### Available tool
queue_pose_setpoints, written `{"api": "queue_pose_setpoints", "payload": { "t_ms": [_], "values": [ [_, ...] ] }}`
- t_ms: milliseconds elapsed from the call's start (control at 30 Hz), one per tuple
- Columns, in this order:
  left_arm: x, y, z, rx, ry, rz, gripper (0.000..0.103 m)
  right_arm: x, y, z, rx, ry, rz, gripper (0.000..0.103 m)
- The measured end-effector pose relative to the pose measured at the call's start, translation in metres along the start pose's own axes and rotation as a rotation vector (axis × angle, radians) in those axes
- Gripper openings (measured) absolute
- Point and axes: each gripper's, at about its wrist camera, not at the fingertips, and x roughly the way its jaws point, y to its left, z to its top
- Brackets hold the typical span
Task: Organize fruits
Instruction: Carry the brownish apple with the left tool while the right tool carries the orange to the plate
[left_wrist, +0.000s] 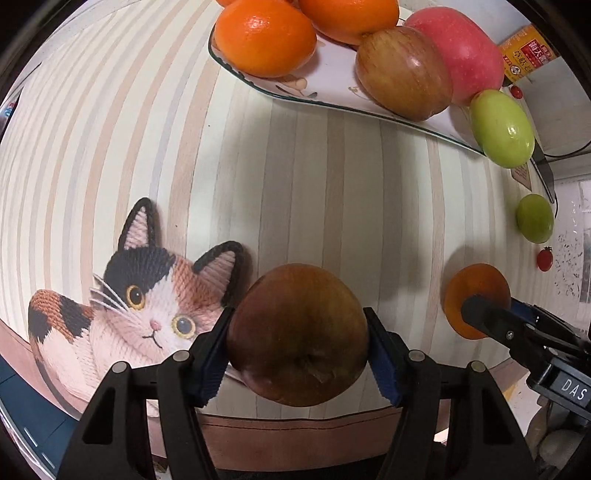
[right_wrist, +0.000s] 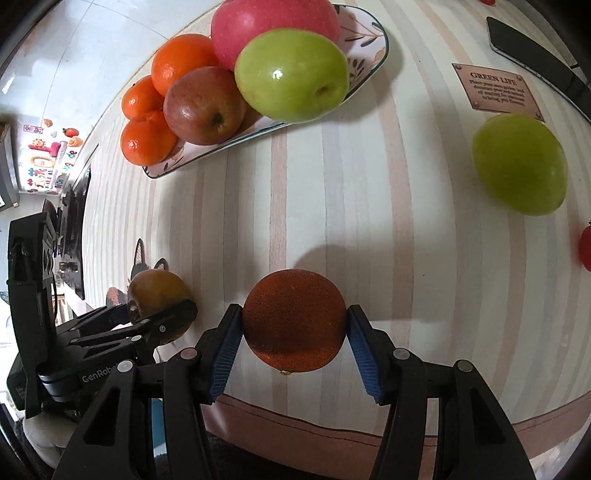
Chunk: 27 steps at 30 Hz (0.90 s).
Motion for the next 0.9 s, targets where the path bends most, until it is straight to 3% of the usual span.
{"api": "queue_pose_setpoints", "payload": {
  "t_ms": [167, 200, 533, 767, 900],
  "values": [
    [-0.001, -0.003, -0.01, -0.001, -0.005, -0.002, 0.064, -0.002, -0.003, 0.002, 0.008, 0.001, -0.007, 0.061],
    [-0.002, -0.002, 0.005, -0.003, -0.003, -0.003, 0.064, -0.002, -0.005, 0.002, 0.012, 0.001, -0.007, 0.061],
    [0.0, 0.004, 0.012, -0.006, 0.011, 0.001, 0.064, 0.0, -0.008, -0.002, 0.012, 0.001, 0.004, 0.059],
    [-0.029, 0.0, 0.023, 0.0, -0.028, -0.041, 0.064, -0.03, -0.006, 0.003, 0.031, -0.059, 0.058, 0.059],
    [-0.061, 0.0, 0.042, -0.012, -0.078, -0.105, 0.064, -0.058, -0.01, 0.013, 0.057, -0.114, 0.099, 0.059]
  ]
}}
